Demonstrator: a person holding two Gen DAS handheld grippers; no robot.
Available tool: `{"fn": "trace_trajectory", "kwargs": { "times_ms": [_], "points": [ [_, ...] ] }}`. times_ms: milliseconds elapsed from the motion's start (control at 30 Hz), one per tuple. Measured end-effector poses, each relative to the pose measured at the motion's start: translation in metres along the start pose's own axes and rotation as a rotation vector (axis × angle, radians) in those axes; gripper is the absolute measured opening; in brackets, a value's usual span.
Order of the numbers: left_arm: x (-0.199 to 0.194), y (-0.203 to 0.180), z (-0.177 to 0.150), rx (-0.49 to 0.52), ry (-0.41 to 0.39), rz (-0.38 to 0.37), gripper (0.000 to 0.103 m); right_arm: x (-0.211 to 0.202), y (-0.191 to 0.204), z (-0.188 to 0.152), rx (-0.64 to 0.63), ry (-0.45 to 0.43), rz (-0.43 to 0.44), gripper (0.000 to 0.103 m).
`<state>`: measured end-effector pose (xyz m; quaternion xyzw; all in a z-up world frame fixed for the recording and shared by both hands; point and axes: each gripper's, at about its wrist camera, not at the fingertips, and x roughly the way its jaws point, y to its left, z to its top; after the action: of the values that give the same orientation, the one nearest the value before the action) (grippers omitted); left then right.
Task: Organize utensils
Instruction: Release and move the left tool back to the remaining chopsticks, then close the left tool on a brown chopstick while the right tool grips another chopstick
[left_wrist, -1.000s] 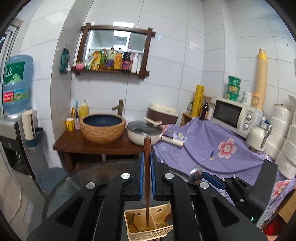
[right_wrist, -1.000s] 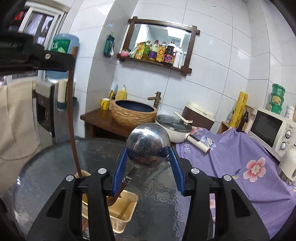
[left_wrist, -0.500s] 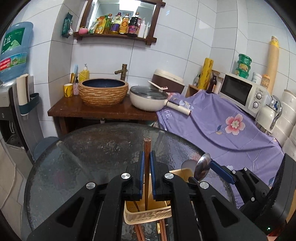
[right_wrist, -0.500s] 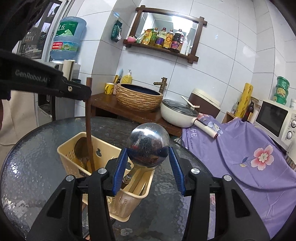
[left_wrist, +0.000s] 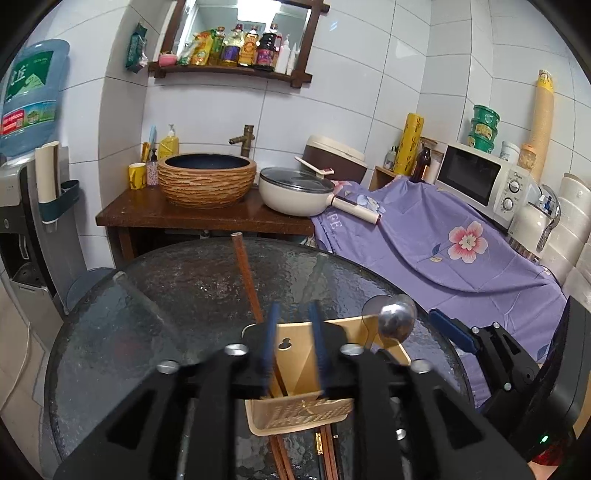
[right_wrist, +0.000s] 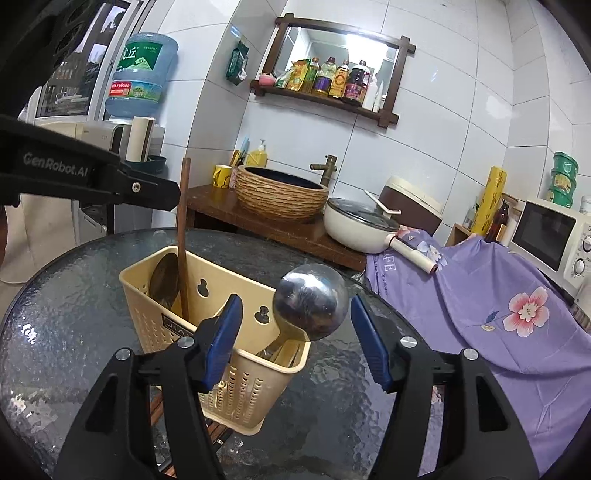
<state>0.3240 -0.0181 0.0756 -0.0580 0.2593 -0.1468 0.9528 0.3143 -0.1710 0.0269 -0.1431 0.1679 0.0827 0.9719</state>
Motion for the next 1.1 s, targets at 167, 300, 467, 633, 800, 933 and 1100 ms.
{"fn": "trace_trajectory", "kwargs": {
  "times_ms": [167, 300, 467, 633, 800, 933, 1100],
  "points": [
    [-0.024, 0.013, -0.026, -0.022, -0.017, 0.041, 0.048, -0.032, -0.006, -0.01, 0.056, -0.002, -0.012, 0.068],
    [-0.031, 0.019, -0.066, 0.018, 0.055, 0.095, 0.048, -0.043, 0.0, -0.037, 0.092, 0.096, 0.023, 0.071],
    [-0.017, 0.024, -0.126, 0.039, 0.212, 0.111, 0.048, -0.038, 0.015, -0.09, 0.176, 0.287, 0.063, 0.071],
    [-0.001, 0.027, -0.165, 0.007, 0.323, 0.08, 0.046, -0.031, 0.039, -0.13, 0.217, 0.432, 0.111, 0.071],
    [0.007, 0.027, -0.18, 0.002, 0.368, 0.061, 0.045, -0.029, 0.056, -0.144, 0.19, 0.484, 0.12, 0.071],
    [0.009, 0.022, -0.183, 0.008, 0.38, 0.048, 0.044, -0.03, 0.064, -0.144, 0.182, 0.496, 0.121, 0.071],
    [0.01, 0.019, -0.186, 0.021, 0.384, 0.038, 0.044, -0.03, 0.062, -0.141, 0.181, 0.52, 0.106, 0.071]
  ]
}}
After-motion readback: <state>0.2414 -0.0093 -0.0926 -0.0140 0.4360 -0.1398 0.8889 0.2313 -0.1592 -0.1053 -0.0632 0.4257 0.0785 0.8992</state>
